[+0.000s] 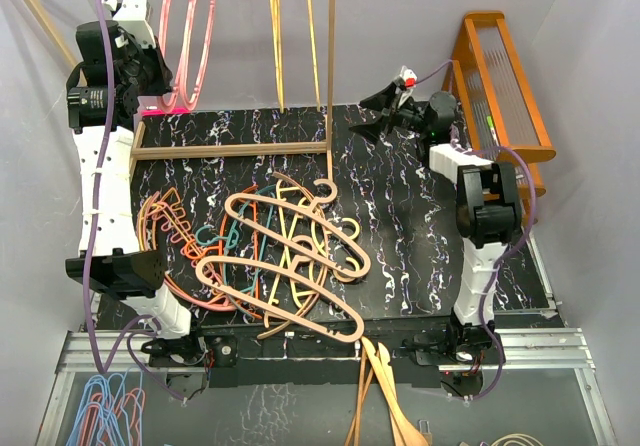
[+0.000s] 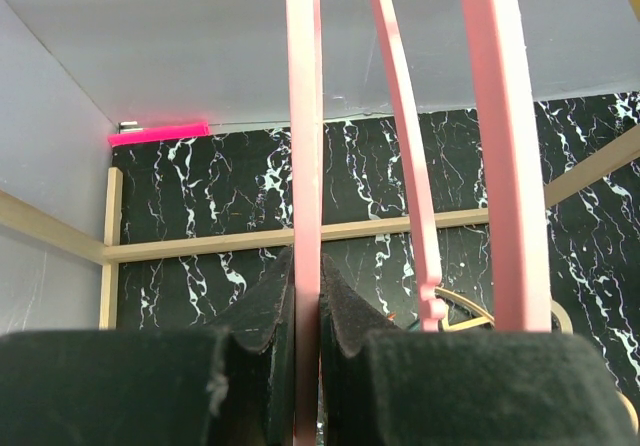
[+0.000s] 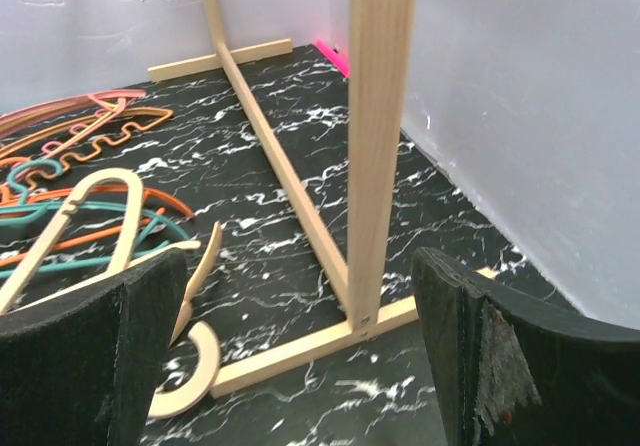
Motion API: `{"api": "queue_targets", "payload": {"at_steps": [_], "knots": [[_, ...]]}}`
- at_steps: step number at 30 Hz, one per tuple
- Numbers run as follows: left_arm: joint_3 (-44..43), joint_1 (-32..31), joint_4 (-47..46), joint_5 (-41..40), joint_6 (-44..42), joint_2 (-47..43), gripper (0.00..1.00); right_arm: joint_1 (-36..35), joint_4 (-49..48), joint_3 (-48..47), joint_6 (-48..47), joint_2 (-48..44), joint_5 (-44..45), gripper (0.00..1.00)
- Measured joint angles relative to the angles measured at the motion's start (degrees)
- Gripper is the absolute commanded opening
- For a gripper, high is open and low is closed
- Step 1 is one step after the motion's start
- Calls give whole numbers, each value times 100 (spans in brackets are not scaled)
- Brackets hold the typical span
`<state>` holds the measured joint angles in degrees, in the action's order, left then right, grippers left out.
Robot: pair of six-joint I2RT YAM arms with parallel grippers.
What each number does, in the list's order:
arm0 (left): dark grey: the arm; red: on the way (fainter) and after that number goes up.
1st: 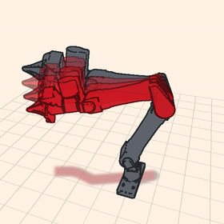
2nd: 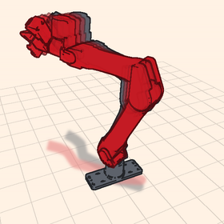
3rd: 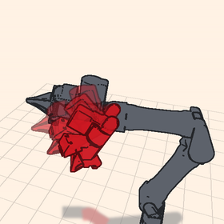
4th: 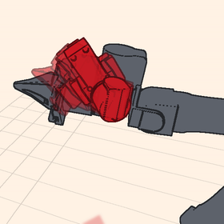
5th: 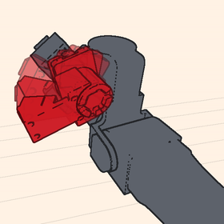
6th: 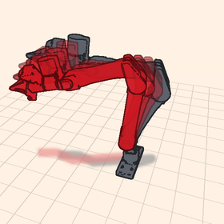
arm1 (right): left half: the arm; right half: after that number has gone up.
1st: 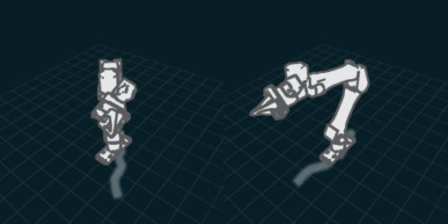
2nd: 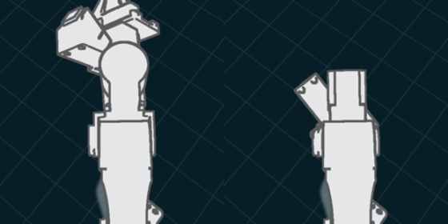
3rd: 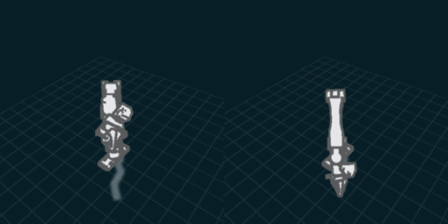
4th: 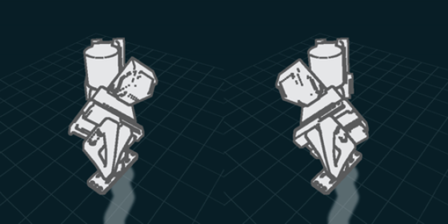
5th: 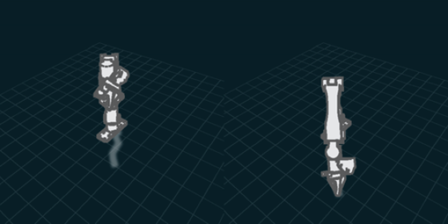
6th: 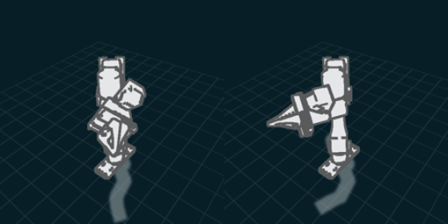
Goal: Organize the hangers
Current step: Place the hanger at the clothesline, then move the clothesline to the center of the board.
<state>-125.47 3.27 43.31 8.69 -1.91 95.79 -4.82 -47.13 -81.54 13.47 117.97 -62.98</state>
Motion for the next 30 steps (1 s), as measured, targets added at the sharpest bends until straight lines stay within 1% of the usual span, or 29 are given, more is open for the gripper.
{"api": "queue_targets", "payload": {"at_steps": [3,10,15,16,17,19,24,30], "knots": [[0,0,4,0,0,0,0,-118,-146,-581,-109,514,-22,98],[-11,0,31,11,-15,0,0,-540,-146,-2212,-297,1611,-188,99],[-55,0,72,9,-48,13,0,-809,-52,-2983,-363,2214,-284,99],[-66,0,83,9,-48,20,0,-846,-20,-3110,-376,2317,-286,98],[-83,0,94,9,-48,31,0,-887,22,-3235,-391,2424,-297,94],[-111,0,101,9,-52,55,0,-944,13,-3359,-367,2573,-304,92],[-120,0,155,59,-57,68,0,-979,-162,-3340,-20,2695,-409,94],[-116,0,289,133,-20,68,0,-944,-728,-2623,352,2518,-813,94]]}}
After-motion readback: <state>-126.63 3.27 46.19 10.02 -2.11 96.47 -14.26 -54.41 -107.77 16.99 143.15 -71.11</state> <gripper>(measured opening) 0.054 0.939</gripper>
